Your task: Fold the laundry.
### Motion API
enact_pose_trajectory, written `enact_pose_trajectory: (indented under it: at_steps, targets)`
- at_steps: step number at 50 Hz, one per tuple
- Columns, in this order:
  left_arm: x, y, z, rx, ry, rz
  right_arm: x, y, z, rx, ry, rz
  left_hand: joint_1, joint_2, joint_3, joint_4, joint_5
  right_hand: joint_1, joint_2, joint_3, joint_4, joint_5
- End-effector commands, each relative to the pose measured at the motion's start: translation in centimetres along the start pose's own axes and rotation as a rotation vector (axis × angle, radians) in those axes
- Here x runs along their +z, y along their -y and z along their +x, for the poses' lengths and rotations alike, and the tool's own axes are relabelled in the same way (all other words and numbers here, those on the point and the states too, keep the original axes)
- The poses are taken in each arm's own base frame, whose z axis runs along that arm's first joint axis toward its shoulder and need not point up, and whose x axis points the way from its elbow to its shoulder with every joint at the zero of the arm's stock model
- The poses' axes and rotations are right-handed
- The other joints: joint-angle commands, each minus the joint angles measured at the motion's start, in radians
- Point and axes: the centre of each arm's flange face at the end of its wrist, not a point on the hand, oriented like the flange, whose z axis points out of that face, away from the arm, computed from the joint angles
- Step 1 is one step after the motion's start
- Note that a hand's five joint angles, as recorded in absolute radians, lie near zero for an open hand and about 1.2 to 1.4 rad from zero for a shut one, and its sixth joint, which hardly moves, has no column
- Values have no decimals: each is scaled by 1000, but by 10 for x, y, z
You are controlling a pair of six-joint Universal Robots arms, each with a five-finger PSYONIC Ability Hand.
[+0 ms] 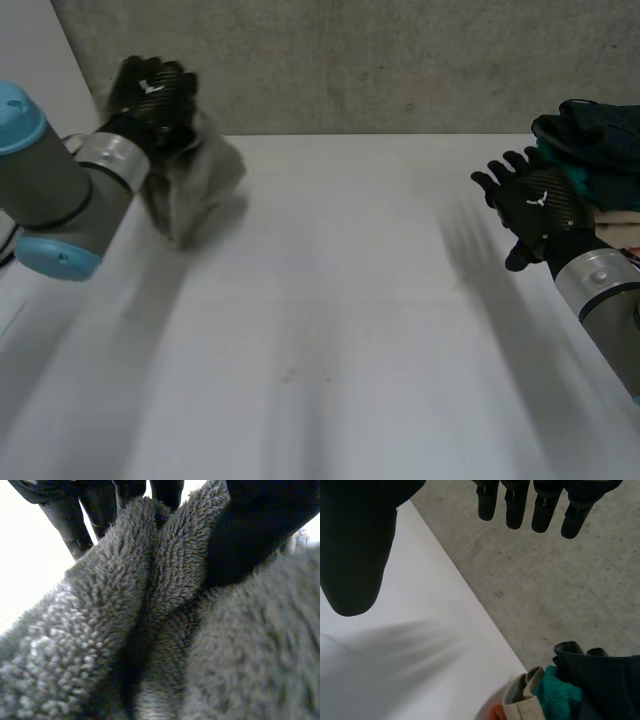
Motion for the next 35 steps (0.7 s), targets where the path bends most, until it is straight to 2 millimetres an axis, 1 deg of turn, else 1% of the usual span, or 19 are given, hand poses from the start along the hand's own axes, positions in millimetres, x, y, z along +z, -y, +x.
enact_pose_trajectory:
  at_steps: [1, 3, 4, 8, 9, 11, 12, 13, 14, 15, 17, 21, 23, 26, 28, 30, 32, 33, 35]
  targets:
    - [-53, 29, 115, -187, -296, 4, -2, 5, 8, 1, -56, -11, 317, 624, 219, 200, 273, -51, -32, -32, -34, -47]
    - [-61, 18, 144, -195, -361, -28, -2, 4, 8, 5, -54, -16, 317, 624, 219, 200, 273, -51, -32, -32, -34, -47]
    - [-70, 9, 170, -201, -422, -58, -3, 4, 7, 6, -52, -20, 317, 624, 219, 200, 273, -51, -32, -32, -34, -47]
    - [-80, 3, 208, -184, -499, -66, -6, 2, 4, 18, -32, -47, 317, 624, 219, 200, 273, -51, -32, -32, -34, -47]
    - [-80, 3, 211, -175, -502, -64, -6, 2, 3, 20, -26, -52, 271, 578, 173, 154, 226, -51, -32, -32, -34, -47]
    - [-80, 6, 210, -154, -503, -58, -9, 1, 1, 31, -10, -73, -45, 262, -143, -162, -90, -51, -32, -32, -34, -47]
    - [-82, 6, 210, -131, -509, -65, -9, 1, 1, 37, -6, -81, -346, -39, -444, -463, -390, -51, -32, -32, -34, -47]
    - [-83, 8, 210, -119, -515, -66, -10, 1, 1, 44, -3, -89, -500, -193, -598, -617, -545, -51, -32, -32, -34, -47]
    - [-84, 8, 210, -109, -516, -72, -11, 0, 0, 69, 1, -112, -621, -314, -719, -738, -665, -51, -32, -32, -34, -47]
    - [-85, 15, 203, -94, -506, -75, -12, 0, -1, 88, 5, -122, -721, -414, -819, -838, -765, -51, -32, -32, -34, -47]
    - [-87, 25, 194, -90, -485, -85, -13, 1, -1, 121, 6, -142, -725, -418, -823, -842, -769, -51, -32, -32, -34, -47]
    - [-98, 52, 167, -97, -414, -107, -19, 4, -4, 273, 25, -213, -792, -485, -890, -909, -837, -51, -32, -32, -34, -47]
    - [-107, 66, 152, -115, -359, -108, -24, 8, -11, 386, 56, -256, -842, -535, -940, -959, -886, -51, -32, -32, -34, -47]
    - [-120, 75, 136, -153, -295, -128, -34, 13, -25, 524, 106, -329, -842, -535, -940, -959, -887, -51, -32, -32, -34, -47]
    - [-126, 75, 129, -181, -266, -143, -39, 14, -33, 572, 126, -358, -842, -535, -940, -959, -887, -51, -32, -32, -34, -47]
    - [-132, 71, 120, -230, -221, -179, -47, 16, -47, 637, 171, -398, -842, -535, -940, -959, -887, -51, -32, -32, -34, -47]
    - [-135, 63, 115, -267, -188, -216, -52, 19, -57, 662, 196, -408, -836, -529, -935, -954, -881, -51, -32, -32, -34, -47]
    - [-136, 58, 112, -288, -173, -240, -56, 21, -67, 678, 227, -416, -833, -526, -932, -951, -878, -51, -32, -32, -34, -47]
    - [-140, 40, 106, -348, -137, -306, -61, 24, -80, 681, 267, -421, -825, -518, -923, -942, -869, -51, -32, -32, -34, -47]
